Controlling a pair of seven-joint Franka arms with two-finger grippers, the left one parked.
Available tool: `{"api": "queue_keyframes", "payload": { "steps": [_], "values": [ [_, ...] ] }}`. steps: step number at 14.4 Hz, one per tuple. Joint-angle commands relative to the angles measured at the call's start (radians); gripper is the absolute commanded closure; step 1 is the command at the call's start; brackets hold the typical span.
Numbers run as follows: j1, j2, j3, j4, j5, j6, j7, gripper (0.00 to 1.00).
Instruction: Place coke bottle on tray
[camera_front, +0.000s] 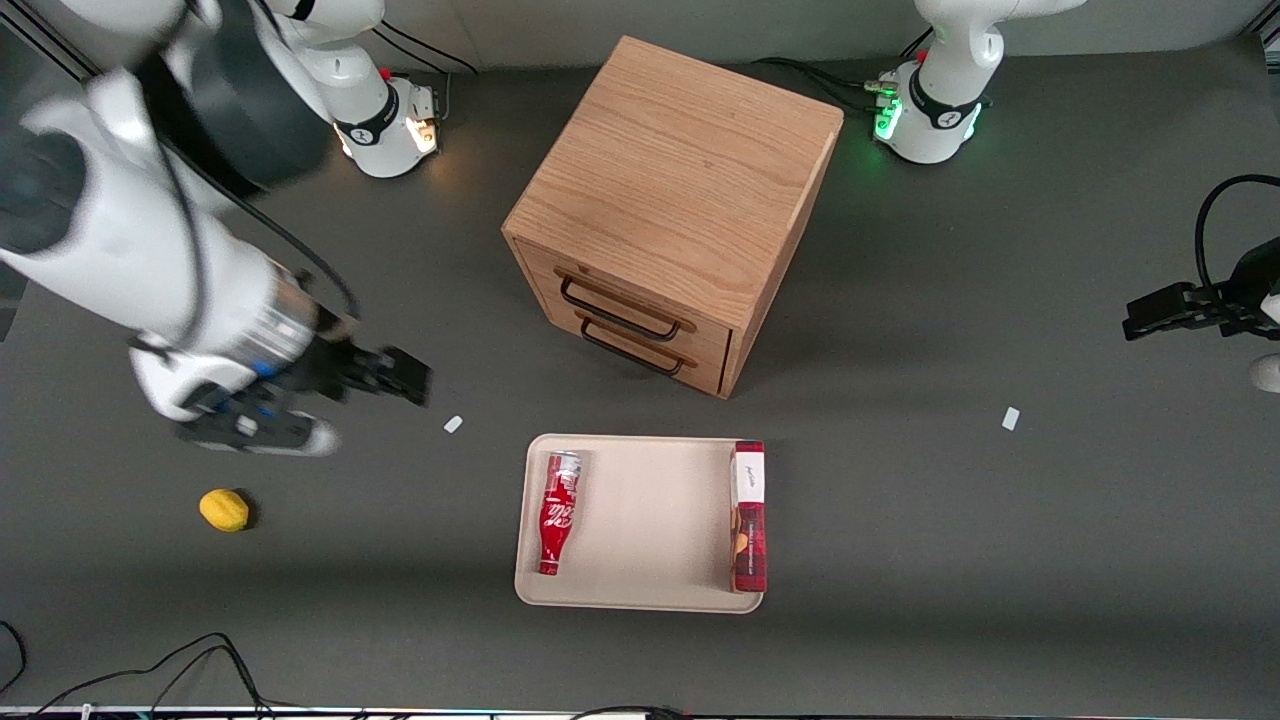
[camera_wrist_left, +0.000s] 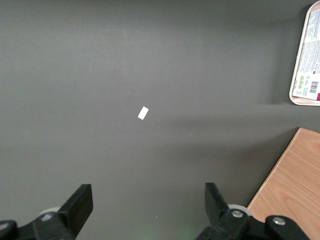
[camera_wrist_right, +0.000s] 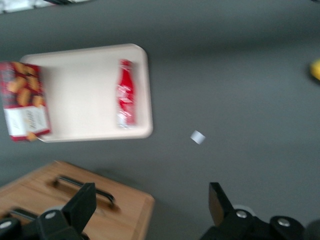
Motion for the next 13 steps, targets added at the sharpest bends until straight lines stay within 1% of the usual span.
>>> {"api": "queue_keyframes", "payload": {
  "steps": [1, 2, 4, 5, 8, 10, 13],
  "values": [
    [-0.007, -0.158, -0.064, -0.130, 0.000, -0.121, 0.013, 0.00],
    [-0.013, -0.226, -0.080, -0.195, 0.000, -0.135, 0.010, 0.00],
    [-0.015, -0.378, -0.116, -0.379, 0.003, -0.118, -0.003, 0.00],
    [-0.015, -0.428, -0.140, -0.441, 0.018, -0.104, -0.010, 0.00],
    [-0.016, -0.502, -0.188, -0.558, 0.027, -0.067, -0.036, 0.00],
    [-0.019, -0.541, -0.191, -0.619, 0.027, -0.037, -0.036, 0.00],
    [-0.053, -0.600, -0.188, -0.693, 0.037, 0.014, -0.043, 0.00]
  ]
}}
